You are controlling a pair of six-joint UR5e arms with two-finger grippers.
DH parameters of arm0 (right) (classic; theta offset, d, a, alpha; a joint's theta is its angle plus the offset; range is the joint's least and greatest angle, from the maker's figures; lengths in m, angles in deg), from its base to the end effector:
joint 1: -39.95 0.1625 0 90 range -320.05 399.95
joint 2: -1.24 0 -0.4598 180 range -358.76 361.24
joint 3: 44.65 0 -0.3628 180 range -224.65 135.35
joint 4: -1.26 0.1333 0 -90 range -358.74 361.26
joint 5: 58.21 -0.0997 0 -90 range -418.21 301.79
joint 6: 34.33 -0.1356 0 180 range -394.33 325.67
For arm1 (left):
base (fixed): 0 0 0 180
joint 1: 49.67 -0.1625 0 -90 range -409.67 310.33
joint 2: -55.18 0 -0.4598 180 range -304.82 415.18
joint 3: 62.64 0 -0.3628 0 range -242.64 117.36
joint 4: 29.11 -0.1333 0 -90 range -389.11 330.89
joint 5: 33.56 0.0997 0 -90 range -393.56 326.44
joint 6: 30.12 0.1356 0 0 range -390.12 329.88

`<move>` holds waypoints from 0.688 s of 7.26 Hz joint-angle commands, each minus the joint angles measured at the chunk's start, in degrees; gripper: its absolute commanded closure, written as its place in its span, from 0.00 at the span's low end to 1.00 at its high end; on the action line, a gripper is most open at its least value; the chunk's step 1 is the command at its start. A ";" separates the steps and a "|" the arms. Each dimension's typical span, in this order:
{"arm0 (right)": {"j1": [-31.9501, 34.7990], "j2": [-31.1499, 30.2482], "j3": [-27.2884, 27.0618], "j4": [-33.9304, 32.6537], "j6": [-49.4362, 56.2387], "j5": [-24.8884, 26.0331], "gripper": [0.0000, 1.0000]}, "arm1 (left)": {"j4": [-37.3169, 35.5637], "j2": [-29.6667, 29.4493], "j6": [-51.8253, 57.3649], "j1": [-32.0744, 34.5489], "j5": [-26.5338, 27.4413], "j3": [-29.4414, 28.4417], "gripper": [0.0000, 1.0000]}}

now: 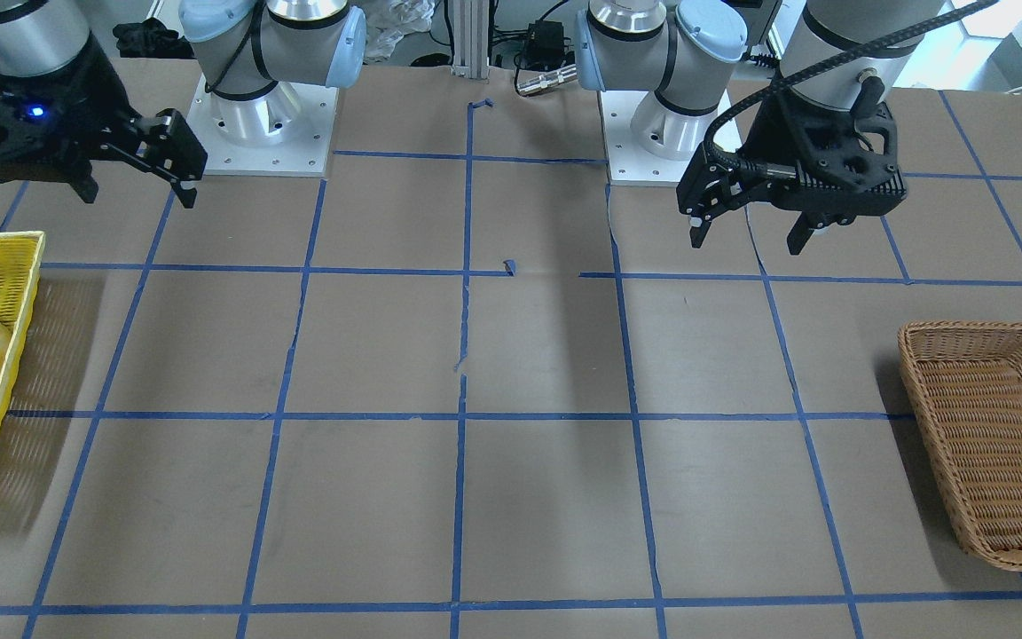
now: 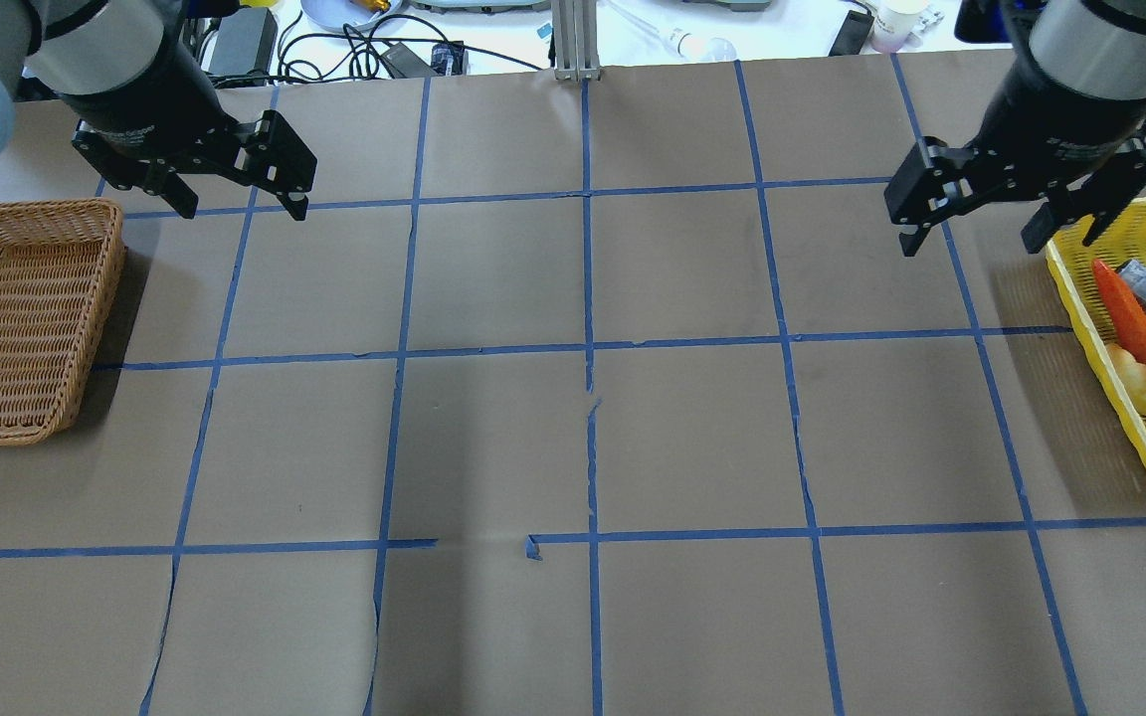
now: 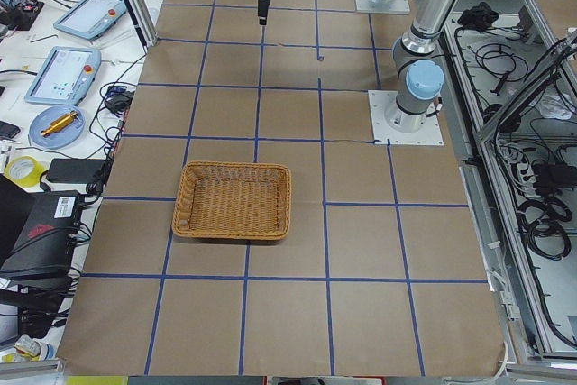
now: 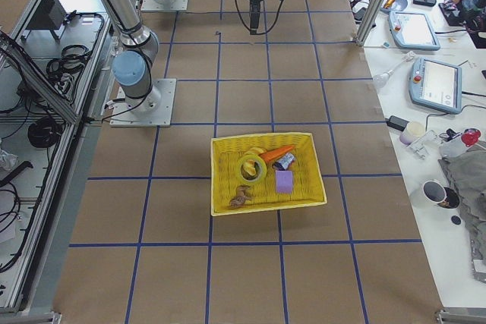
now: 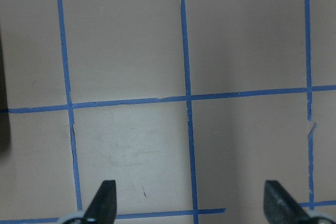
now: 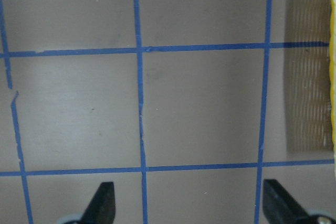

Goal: Transfer tape with both arms
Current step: 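Move the right gripper over the yellow basket and lower onto the yellow tape roll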

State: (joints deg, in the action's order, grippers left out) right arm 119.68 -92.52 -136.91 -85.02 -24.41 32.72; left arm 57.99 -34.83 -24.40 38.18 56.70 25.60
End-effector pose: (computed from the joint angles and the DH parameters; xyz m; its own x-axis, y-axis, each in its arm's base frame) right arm 0.0529 -0.4434 0.4915 -0.9999 0.0056 0.0093 0.0060 0.9991 0.0410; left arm -0.1148 -0.4777 0.5063 -0.9980 0.0616 -0.0126 0.0624 0.9948 -0.0802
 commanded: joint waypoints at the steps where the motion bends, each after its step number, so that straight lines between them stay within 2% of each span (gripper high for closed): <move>1: -14.19 2.25 -0.38 -0.11 17.26 -1.19 0.00 | 0.00 0.00 0.00 -0.05 0.00 0.00 0.00; 3: -27.62 7.42 -0.55 -1.78 35.08 -1.54 0.00 | 0.00 0.00 0.00 -0.05 0.00 0.00 0.00; 4: -32.39 10.32 -0.55 -2.92 42.21 -3.37 0.00 | 0.00 0.00 0.00 0.04 0.00 0.00 0.00; 5: -35.14 13.57 -0.55 -7.89 48.20 -3.83 0.00 | 0.00 0.00 0.00 -0.05 0.00 -0.09 0.00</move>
State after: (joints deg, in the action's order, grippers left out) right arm 89.47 -82.94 -137.44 -88.51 15.34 29.92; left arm 57.98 -34.82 -24.41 38.17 56.70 25.59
